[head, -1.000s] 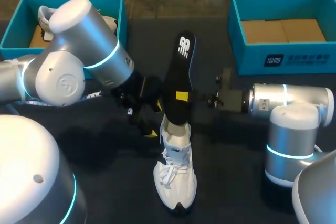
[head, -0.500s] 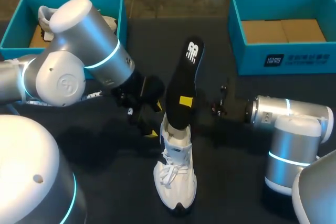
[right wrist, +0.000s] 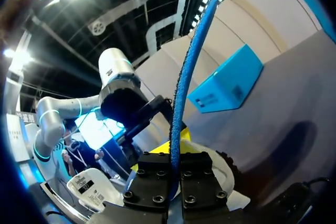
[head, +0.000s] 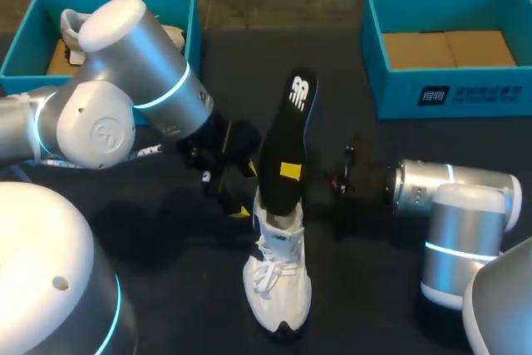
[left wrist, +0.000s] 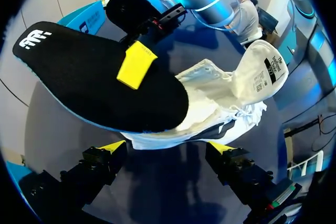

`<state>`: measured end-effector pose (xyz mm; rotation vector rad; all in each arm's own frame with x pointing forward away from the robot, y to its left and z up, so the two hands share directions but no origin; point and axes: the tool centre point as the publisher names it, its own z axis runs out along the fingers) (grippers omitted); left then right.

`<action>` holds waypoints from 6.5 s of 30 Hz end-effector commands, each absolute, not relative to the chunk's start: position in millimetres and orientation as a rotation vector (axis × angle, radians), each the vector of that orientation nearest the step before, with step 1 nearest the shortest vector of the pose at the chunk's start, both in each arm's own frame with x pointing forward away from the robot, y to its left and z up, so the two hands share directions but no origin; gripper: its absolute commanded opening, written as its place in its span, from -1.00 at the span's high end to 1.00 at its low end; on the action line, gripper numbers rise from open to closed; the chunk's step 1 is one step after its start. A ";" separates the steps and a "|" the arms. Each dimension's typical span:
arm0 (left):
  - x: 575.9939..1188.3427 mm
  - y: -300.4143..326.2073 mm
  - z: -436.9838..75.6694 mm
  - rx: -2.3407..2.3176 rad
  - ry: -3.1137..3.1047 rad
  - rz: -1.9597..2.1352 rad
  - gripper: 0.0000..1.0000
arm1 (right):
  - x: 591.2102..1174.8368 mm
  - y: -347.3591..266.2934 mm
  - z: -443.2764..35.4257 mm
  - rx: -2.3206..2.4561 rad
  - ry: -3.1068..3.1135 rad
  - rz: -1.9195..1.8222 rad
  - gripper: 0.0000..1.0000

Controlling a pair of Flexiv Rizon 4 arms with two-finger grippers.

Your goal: Take the shoe out of the shoebox, open the shoe tongue, remove and reinsert the insole, then place the shoe into the shoebox

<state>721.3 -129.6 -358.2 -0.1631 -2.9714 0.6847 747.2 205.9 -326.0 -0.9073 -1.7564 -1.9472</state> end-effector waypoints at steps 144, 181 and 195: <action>721.1 -130.3 -359.8 -0.163 -2.972 0.686 -1.00 | 696.0 235.6 -338.1 -0.926 -1.739 -1.621 0.40; 721.1 -130.3 -359.8 -0.163 -2.972 0.686 -1.00 | 703.2 240.2 -335.8 -0.983 -1.777 -1.602 1.00; 721.1 -130.3 -359.8 -0.163 -2.972 0.686 -1.00 | 693.2 241.7 -320.9 -0.996 -1.866 -1.581 0.05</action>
